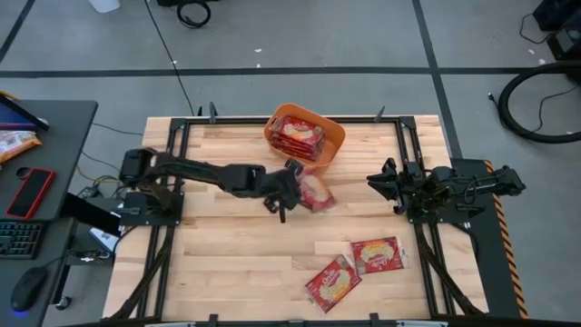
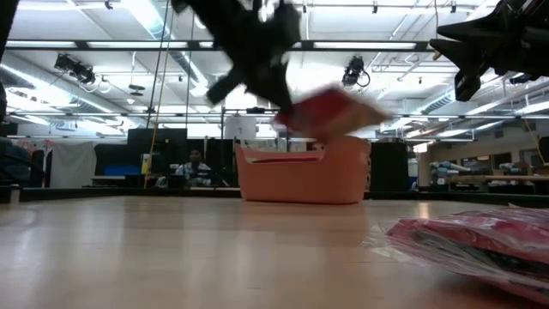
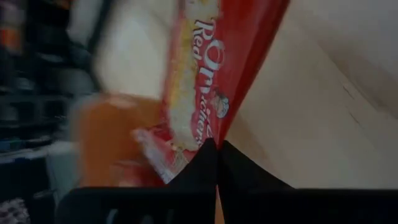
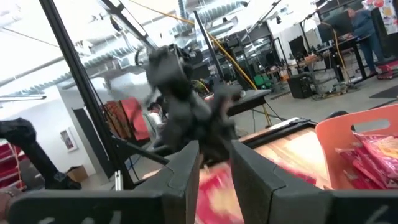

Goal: Sort popcorn bags into baskets
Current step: Put the red popcorn pack into the orange bin

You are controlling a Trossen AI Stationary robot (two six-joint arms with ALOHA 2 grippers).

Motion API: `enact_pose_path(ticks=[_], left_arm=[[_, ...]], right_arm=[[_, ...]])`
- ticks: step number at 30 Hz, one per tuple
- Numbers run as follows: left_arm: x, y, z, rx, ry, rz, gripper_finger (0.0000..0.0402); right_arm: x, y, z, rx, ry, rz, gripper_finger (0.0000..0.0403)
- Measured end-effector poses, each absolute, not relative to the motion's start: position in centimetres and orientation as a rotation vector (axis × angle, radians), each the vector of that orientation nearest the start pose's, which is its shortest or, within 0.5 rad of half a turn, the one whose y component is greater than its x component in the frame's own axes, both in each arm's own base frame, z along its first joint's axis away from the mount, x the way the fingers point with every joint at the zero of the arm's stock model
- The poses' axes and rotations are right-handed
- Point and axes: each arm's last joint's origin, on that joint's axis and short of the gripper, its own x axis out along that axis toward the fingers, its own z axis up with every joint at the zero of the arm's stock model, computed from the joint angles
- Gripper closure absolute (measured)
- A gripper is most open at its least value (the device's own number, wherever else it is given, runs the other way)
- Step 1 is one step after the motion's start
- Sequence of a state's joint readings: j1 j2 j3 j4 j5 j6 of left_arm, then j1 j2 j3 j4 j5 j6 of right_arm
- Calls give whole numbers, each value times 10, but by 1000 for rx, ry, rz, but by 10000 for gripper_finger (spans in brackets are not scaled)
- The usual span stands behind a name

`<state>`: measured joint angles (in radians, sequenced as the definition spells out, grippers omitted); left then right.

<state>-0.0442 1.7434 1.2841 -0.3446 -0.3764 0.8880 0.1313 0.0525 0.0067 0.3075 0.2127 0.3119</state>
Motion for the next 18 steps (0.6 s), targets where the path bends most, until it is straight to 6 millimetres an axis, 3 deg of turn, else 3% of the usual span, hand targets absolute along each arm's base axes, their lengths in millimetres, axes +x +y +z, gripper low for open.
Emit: enact_pose_path(ticks=[4,7,10,18], left_arm=[[371,5,279,907,703,32,399],[369,29,288,839,677,137,400],[367,62,283,746,721,236,400],[365,146,242,573,846,398,398]], right_arm=[[96,7,191,356,-275,-40,307],[96,7,192,356,-279,-39,307],[96,7,192,357,-280,-39,307],[96,6,192,357,-281,-40,307]])
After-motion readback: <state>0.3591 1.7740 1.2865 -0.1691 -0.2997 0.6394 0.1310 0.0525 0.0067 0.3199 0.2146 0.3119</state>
